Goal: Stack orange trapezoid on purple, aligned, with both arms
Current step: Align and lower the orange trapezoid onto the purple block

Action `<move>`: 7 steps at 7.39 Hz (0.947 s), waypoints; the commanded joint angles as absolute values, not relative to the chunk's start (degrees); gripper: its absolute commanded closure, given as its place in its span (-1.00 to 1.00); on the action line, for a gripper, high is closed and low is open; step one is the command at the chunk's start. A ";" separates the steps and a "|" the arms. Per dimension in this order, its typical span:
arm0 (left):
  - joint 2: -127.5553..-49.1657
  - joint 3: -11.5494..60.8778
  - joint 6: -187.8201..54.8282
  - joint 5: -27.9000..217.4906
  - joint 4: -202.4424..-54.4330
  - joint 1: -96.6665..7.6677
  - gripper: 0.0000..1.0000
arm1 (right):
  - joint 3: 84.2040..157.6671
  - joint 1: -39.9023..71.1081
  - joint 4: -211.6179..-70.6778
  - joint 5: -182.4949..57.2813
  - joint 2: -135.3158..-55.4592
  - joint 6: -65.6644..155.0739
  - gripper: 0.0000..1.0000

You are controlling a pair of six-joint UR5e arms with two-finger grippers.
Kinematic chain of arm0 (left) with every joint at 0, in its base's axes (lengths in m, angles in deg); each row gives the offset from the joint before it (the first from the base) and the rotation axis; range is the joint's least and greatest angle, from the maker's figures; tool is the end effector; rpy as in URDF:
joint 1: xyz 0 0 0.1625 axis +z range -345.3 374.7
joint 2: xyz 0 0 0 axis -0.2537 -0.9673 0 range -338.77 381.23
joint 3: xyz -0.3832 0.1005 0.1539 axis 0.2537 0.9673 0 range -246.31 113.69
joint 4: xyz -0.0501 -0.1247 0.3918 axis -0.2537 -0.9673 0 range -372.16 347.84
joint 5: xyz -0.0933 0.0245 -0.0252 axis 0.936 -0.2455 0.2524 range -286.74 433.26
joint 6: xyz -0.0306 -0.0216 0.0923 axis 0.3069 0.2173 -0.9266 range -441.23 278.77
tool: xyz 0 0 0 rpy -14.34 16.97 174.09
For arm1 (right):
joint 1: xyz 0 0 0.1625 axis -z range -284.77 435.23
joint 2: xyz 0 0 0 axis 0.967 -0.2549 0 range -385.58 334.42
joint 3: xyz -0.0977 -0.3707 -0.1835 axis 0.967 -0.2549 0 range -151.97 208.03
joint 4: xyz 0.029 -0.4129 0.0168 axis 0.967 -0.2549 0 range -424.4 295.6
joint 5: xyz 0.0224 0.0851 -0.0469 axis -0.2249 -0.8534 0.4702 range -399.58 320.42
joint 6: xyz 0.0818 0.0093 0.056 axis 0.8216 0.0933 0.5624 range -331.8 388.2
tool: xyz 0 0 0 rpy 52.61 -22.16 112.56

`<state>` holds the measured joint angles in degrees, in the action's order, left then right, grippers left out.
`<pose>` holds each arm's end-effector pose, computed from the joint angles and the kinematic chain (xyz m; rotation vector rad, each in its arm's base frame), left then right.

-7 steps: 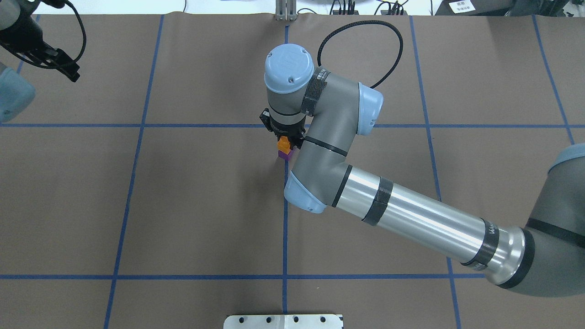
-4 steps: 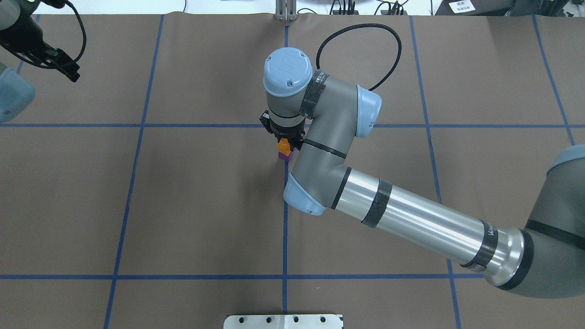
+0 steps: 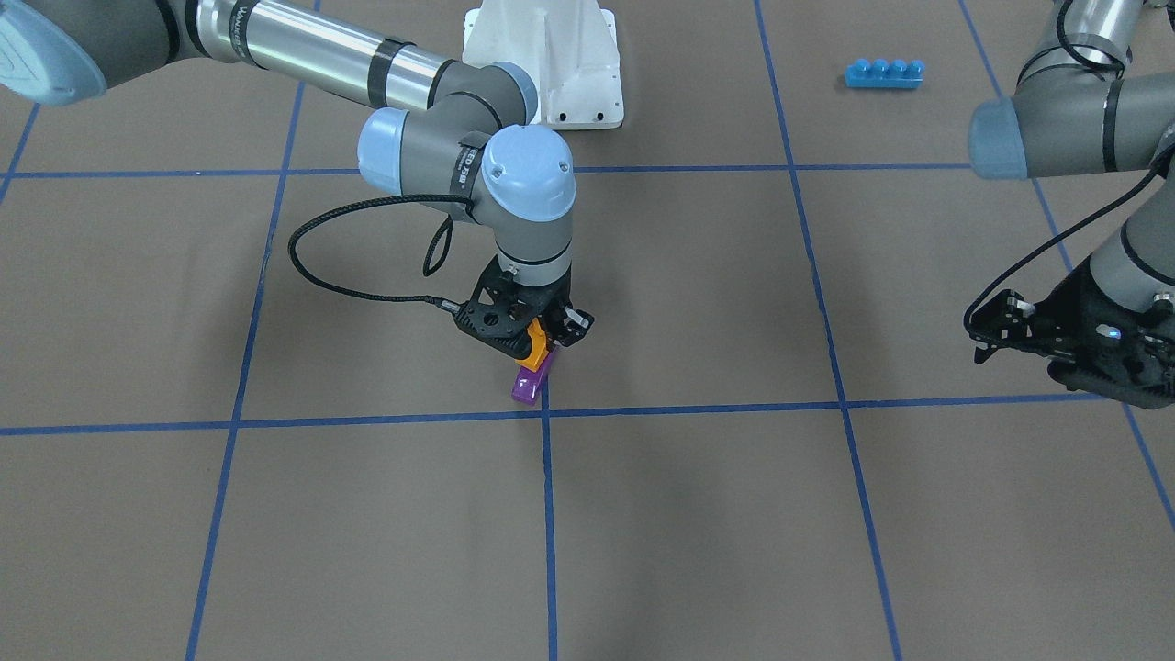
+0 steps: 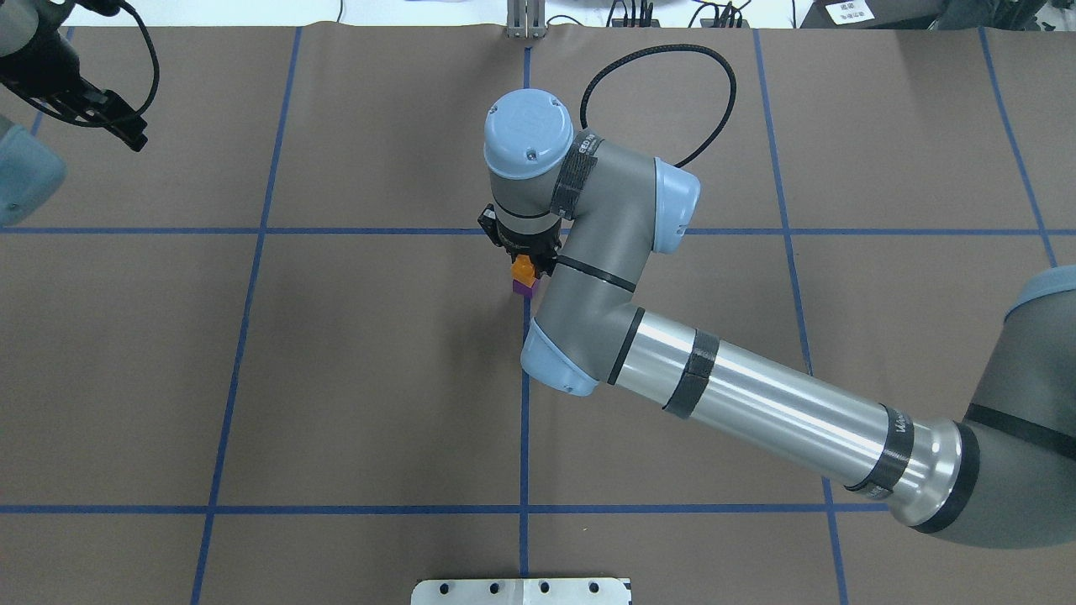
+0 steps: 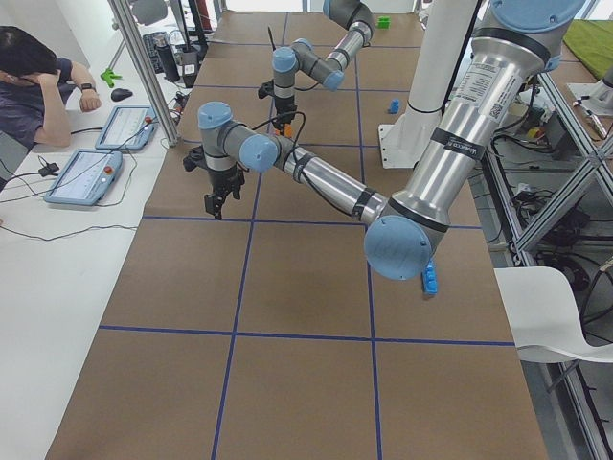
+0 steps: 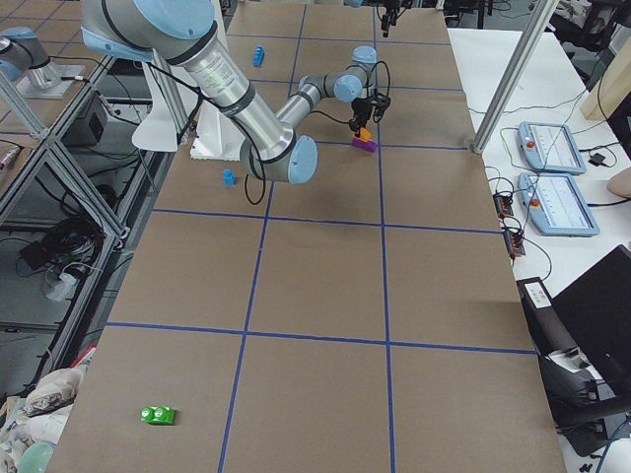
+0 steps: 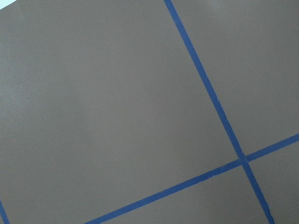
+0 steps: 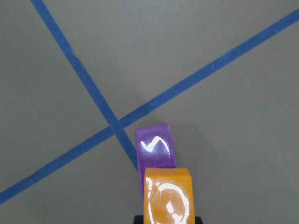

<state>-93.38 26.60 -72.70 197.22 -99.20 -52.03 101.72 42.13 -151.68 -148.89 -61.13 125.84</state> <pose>0.1854 -0.6277 0.4014 0.2416 0.6787 0.3732 -0.6080 -0.5162 0.1732 -0.1609 -0.7699 0.5545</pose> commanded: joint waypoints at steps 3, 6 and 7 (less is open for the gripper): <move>-93.38 26.33 -72.61 197.19 -99.26 -52.01 -1.00 | 101.68 42.36 -151.68 -148.13 -61.09 124.27 1.00; -93.38 26.33 -72.61 197.19 -99.26 -52.01 -1.00 | 101.24 42.89 -151.59 -146.99 -61.18 123.83 0.98; -93.38 26.33 -72.61 197.19 -99.26 -52.01 -1.00 | 101.24 42.89 -151.59 -147.07 -61.18 123.83 0.76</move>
<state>-93.38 26.34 -72.61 197.19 -99.26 -52.01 101.37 42.79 -151.61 -147.12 -61.17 123.98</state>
